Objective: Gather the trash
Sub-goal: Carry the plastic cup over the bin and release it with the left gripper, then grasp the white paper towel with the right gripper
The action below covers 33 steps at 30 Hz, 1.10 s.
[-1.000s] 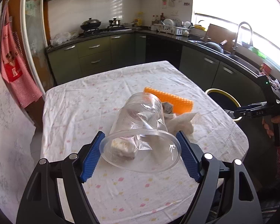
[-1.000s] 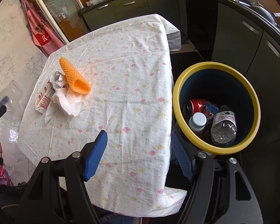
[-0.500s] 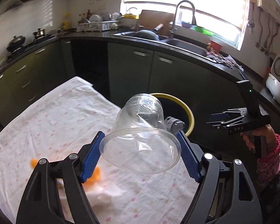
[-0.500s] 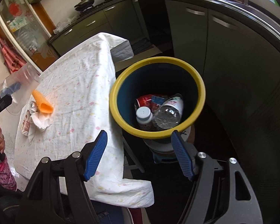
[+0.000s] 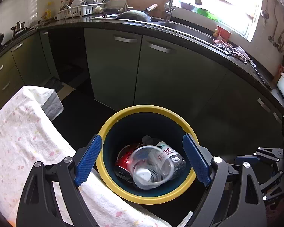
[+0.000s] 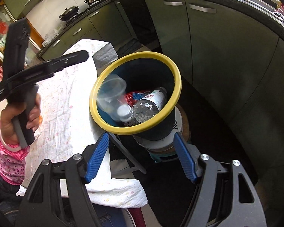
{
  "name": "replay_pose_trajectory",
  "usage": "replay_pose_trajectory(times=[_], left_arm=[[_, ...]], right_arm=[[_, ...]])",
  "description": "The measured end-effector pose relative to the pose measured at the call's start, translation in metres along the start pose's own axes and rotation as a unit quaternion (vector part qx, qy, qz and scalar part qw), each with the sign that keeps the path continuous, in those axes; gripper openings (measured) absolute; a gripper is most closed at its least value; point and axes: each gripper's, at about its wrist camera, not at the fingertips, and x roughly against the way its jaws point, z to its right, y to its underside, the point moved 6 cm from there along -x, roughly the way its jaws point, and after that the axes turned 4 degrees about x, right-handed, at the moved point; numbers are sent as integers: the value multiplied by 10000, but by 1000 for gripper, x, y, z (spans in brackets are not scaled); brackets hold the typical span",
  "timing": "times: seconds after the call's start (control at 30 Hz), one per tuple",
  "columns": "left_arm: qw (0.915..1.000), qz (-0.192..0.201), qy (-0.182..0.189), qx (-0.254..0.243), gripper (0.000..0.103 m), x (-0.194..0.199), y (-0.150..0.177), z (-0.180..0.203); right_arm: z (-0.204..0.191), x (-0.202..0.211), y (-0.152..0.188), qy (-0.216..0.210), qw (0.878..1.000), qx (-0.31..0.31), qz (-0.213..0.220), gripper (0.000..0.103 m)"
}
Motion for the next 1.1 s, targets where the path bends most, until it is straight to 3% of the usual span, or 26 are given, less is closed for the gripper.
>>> replay_pose_trajectory(times=[0.1,0.3,0.43,0.6,0.77,0.93,1.1], left_arm=[[9996,164,175,159,86,22,4,-5],[9955,936,-115,126,94,119,32,-29],[9889,1366,-447,386,97,191,65,-66],[9681,1786,-1346,1126,98,273,120,-139],[9352,1818,-2273,2016,98,330,193,-209],[9126,1738,-2524,2705,98,357,261,-255],[9069,1708,-2455,2967,98,364,299,-277]], right_arm=[[-4,2,1,-25,10000,48,3,67],[-25,-6,-3,-143,9996,216,-59,67],[-57,-18,-9,-318,9979,542,-167,67],[-130,-39,-17,-698,9885,1288,-365,67],[-226,-62,-17,-1291,9679,2090,-534,67],[-314,-74,-9,-1627,9423,2871,-568,67],[-367,-79,2,-1609,9230,3446,-585,67]])
